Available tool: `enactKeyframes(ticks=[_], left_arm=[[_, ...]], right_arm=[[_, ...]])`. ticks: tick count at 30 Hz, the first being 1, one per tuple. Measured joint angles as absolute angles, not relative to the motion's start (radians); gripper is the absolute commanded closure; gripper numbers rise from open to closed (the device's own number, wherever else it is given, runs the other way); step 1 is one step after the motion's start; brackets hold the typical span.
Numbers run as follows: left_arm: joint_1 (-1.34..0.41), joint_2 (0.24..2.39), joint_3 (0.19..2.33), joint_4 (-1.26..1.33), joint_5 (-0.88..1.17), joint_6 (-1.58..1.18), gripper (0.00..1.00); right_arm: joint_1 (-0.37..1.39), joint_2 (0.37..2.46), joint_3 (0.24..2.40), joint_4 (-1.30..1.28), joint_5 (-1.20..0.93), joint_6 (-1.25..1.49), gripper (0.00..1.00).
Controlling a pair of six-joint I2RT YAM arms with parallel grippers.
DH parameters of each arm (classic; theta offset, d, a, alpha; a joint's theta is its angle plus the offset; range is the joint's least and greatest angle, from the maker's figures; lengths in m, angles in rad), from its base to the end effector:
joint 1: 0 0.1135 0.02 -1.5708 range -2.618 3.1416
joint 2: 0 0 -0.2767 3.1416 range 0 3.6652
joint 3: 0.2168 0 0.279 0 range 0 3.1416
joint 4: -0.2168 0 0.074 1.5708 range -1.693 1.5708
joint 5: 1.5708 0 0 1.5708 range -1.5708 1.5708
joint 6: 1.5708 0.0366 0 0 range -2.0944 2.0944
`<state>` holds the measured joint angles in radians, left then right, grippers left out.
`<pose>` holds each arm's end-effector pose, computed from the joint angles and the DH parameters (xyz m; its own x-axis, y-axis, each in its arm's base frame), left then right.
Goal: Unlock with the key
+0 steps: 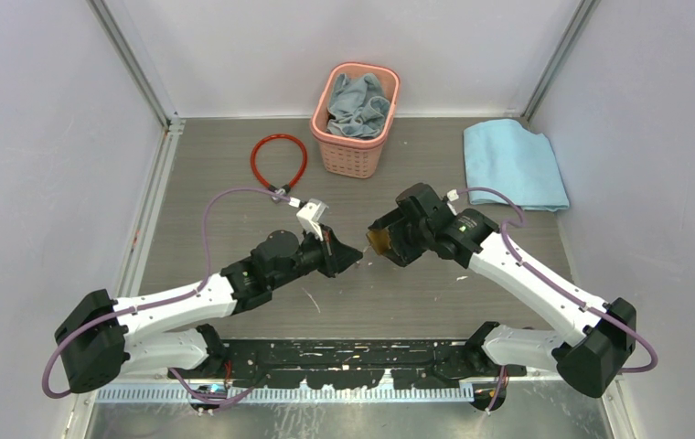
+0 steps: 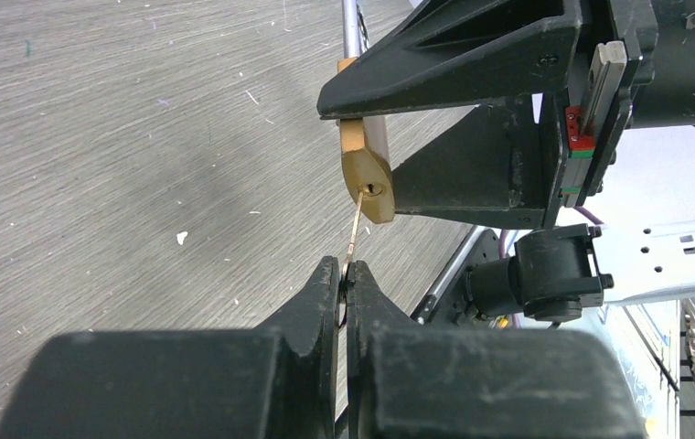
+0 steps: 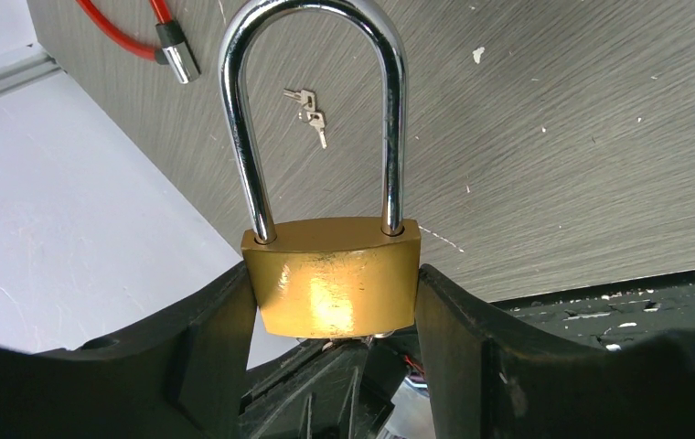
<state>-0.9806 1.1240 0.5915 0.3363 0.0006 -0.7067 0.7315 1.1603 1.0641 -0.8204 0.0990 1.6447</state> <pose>0.1525 -0.2278 0.2549 -0.6222 -0.2379 -0.7458 0.5617 0.5280 -0.6370 0.1912 0.1668 0.3132 -0.5747 0.8177 -0.0333 0.6347 0.4710 0.6127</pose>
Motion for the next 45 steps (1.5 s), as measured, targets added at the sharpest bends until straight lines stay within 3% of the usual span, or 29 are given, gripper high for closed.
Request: enactKeyframes(ticks=[45], left_arm=[[-0.981, 1.133, 0.58, 0.357, 0.001, -0.727, 1.0]], right_arm=[[0.732, 1.161, 1.061, -0.815, 0.104, 1.652, 0.99]])
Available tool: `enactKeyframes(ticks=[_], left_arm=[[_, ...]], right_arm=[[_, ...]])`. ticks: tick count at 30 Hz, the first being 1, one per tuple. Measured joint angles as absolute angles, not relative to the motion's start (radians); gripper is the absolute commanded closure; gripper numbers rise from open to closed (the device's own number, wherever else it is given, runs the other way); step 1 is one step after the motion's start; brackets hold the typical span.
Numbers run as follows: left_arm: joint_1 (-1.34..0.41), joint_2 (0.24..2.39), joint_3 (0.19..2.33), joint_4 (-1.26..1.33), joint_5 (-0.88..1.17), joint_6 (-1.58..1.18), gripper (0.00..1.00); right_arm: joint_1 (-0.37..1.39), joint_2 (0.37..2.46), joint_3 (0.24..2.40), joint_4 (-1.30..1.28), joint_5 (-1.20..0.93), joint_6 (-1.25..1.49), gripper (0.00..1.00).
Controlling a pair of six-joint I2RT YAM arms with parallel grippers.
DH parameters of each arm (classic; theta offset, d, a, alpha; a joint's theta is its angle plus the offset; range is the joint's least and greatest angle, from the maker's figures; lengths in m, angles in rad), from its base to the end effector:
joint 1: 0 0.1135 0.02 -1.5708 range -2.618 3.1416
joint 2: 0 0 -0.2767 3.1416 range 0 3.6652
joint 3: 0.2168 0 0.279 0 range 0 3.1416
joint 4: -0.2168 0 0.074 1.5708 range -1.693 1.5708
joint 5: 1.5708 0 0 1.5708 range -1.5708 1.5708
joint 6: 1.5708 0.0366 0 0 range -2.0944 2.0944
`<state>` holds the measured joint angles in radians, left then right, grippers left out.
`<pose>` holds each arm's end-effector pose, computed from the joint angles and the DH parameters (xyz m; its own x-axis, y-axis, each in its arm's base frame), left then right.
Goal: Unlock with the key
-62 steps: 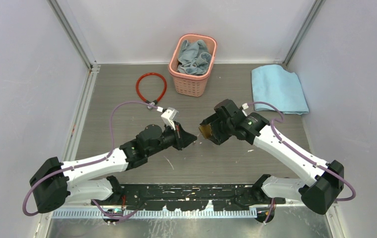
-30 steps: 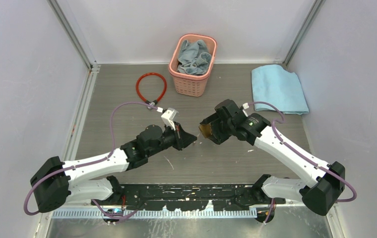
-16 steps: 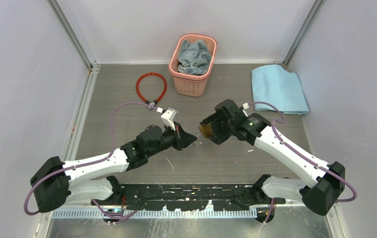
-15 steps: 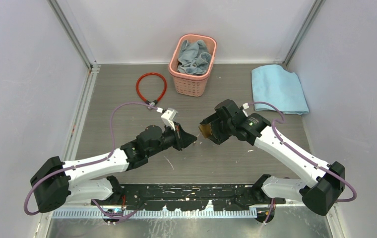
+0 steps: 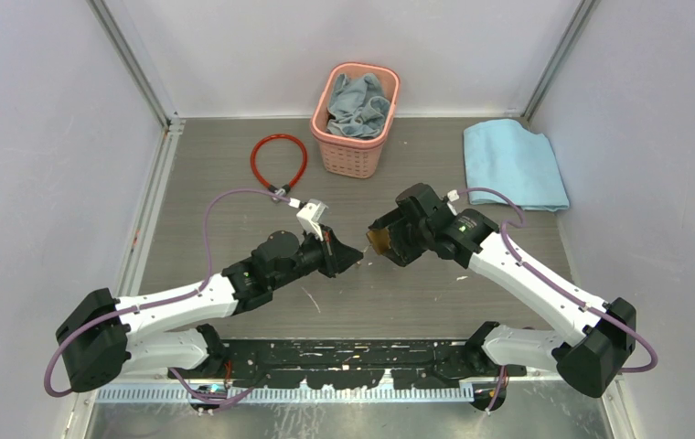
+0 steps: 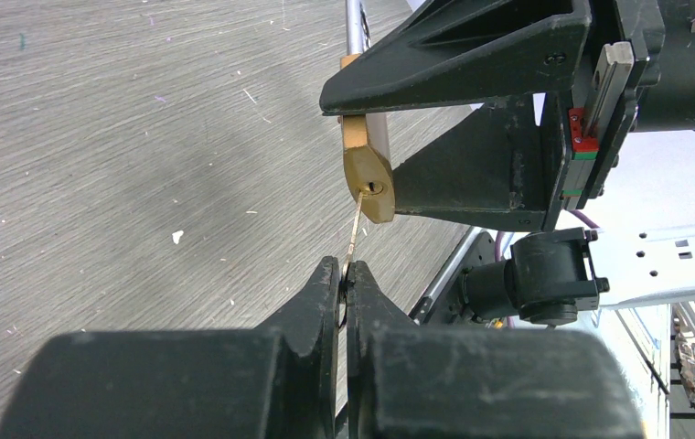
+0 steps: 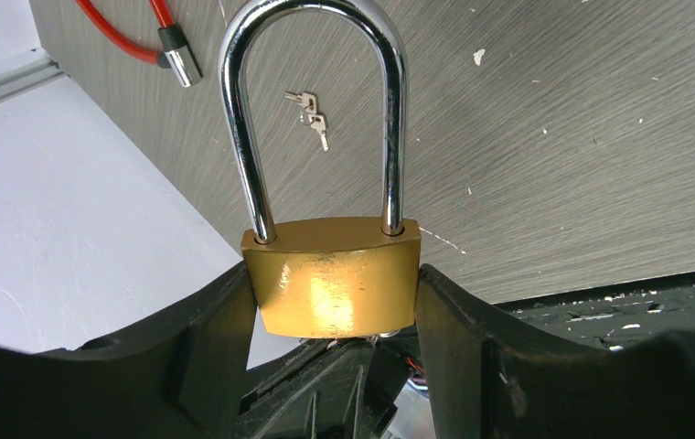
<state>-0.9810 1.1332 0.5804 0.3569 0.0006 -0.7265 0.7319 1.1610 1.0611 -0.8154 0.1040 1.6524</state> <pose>0.1527 -0.2282 0.2506 -0.6332 -0.2482 -0.7331 0.5496 0.5228 -0.6516 0.1916 0.1670 0.3123 -0.5675 0.8228 -0.0323 0.6381 0.4642 0.6142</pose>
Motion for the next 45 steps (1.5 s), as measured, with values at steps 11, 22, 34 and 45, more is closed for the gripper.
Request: enactKeyframes(ticks=[11, 22, 34, 45], left_arm=[[-0.981, 1.133, 0.58, 0.356, 0.009, -0.726, 1.0], [-0.981, 1.127, 0.58, 0.355, 0.009, -0.726, 1.0], [-0.981, 1.136, 0.58, 0.355, 0.008, -0.727, 1.0], [-0.981, 1.135, 0.58, 0.355, 0.0, -0.729, 1.0]], right_arm=[[0.732, 1.164, 1.053, -0.811, 0.104, 1.652, 0.99], [0.737, 1.166, 1.047, -0.801, 0.104, 1.652, 0.99], [0.738, 1.166, 1.047, -0.794, 0.108, 1.652, 0.99], [0.741, 1.166, 1.041, -0.785, 0.112, 1.652, 0.99]])
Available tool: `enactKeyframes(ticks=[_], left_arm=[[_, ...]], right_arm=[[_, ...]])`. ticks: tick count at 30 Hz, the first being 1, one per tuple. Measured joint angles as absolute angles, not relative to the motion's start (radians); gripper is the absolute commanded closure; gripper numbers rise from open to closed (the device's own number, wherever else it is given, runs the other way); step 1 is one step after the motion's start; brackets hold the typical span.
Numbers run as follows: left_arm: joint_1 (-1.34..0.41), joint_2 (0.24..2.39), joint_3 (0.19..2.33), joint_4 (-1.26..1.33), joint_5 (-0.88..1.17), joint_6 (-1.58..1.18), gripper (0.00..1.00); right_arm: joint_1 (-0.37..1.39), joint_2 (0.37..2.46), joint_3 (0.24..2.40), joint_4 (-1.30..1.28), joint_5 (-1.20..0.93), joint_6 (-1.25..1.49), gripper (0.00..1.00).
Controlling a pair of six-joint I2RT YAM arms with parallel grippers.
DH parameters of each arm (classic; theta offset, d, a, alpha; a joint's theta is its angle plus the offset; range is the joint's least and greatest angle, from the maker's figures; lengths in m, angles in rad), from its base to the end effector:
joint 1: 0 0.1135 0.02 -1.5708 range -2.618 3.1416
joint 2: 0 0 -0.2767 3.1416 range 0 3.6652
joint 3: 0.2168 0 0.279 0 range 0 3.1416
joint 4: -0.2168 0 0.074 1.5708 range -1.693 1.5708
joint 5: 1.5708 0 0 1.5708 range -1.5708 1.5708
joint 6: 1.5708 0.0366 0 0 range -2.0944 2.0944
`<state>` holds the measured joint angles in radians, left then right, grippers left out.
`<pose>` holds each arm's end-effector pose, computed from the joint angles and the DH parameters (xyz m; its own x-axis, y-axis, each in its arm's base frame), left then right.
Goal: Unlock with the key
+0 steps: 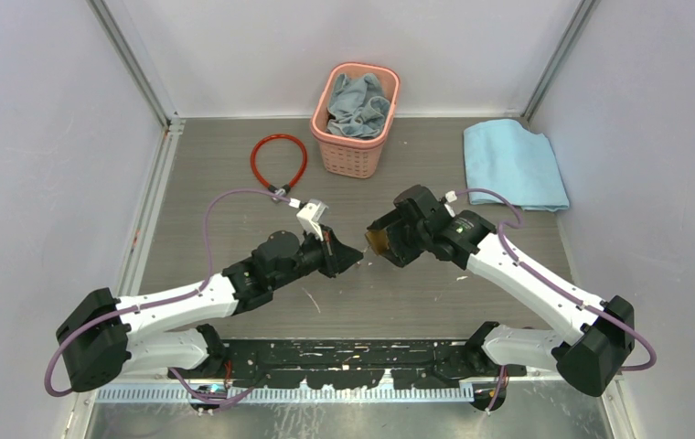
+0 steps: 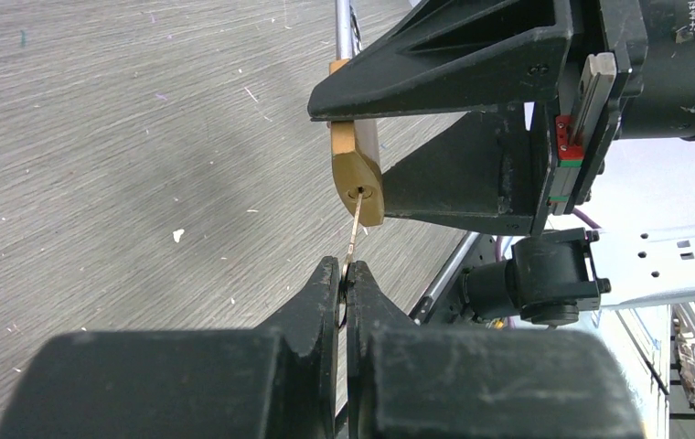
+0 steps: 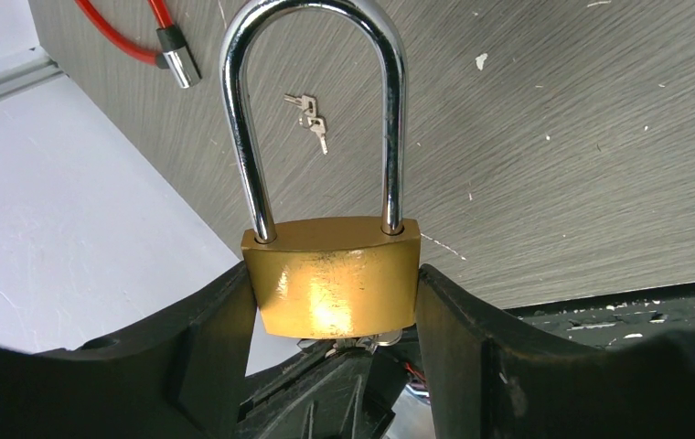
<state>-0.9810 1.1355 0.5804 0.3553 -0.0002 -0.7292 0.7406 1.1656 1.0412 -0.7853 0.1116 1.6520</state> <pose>0.1529 -0.2285 0.2498 -0.6360 -0.2477 -0.7309 0.5461 0.5248 -0.6530 0.1921 0.1701 0.3064 -0.5708 0.8202 -0.0378 0.6310 0.4676 0.6191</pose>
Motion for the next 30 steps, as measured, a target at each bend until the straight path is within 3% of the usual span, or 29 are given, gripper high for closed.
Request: enactKeyframes(ticks=[30], left_arm=[[-0.982, 1.168, 0.581, 0.355, -0.032, -0.776, 1.0]], right_arm=[[0.797, 1.194, 1.037, -0.79, 0.208, 1.652, 0.99]])
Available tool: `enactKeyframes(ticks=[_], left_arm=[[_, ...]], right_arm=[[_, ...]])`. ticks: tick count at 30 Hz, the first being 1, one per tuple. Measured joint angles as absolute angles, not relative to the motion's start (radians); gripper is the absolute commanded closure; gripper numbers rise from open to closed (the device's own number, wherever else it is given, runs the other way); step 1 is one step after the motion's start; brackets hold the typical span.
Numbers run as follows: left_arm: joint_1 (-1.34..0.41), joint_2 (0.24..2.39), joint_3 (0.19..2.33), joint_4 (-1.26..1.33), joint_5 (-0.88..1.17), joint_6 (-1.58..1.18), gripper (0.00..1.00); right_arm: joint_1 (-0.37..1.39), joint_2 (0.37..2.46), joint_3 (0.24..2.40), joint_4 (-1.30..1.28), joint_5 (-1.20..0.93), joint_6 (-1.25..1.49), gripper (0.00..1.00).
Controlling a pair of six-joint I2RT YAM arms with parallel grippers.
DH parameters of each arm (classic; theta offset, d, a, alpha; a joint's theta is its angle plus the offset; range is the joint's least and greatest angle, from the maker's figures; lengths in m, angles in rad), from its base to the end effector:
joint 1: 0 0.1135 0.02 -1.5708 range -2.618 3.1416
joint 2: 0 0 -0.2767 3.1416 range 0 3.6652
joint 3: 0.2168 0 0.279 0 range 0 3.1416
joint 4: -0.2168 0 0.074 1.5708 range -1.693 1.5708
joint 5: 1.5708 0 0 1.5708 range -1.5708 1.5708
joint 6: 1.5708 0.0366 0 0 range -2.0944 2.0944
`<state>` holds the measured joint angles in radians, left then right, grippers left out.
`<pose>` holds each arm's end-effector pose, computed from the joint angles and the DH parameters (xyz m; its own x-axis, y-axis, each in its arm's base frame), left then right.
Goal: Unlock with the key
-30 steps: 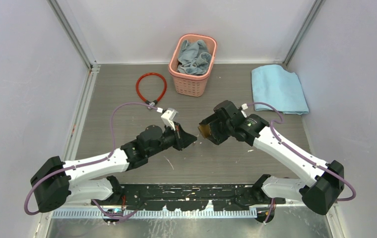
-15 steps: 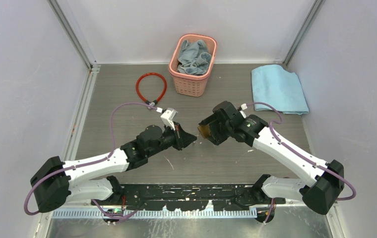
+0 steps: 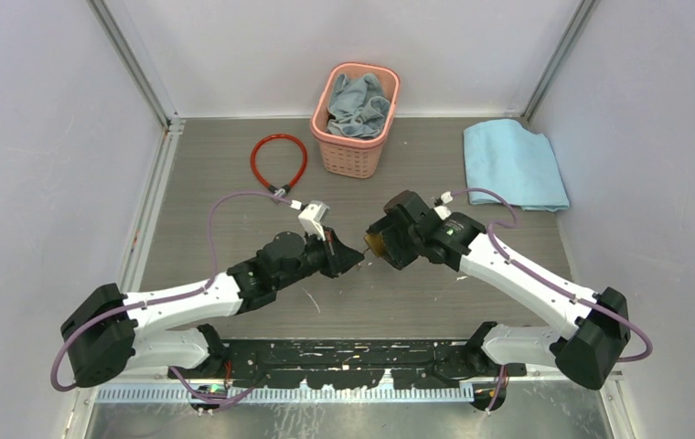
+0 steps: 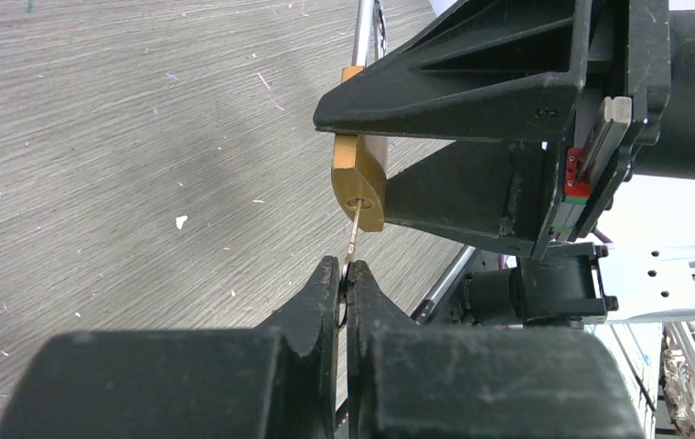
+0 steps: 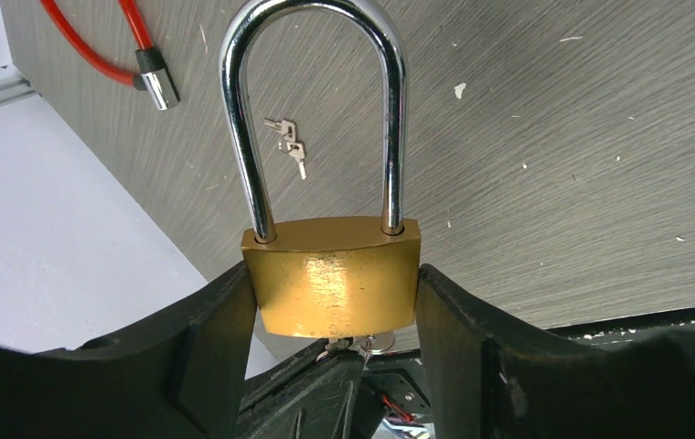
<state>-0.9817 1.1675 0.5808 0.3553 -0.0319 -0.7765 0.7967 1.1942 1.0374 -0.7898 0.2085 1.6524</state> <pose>0.1561 -0.2315 0.2418 -0.6612 -0.2712 -0.6995 0.4912 0.5482 -0.6769 0.1878 0.1813 0.2984 -0.5667 0.8152 -0.1198 0.6155 0.5155 0.5962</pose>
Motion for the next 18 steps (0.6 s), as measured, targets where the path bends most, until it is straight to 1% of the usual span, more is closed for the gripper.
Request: enactKeyframes(ticks=[18], left_arm=[[-0.989, 1.214, 0.585, 0.378, -0.062, -0.86, 1.0]], right_arm=[[0.825, 1.22, 1.04, -0.802, 0.25, 1.656, 0.99]])
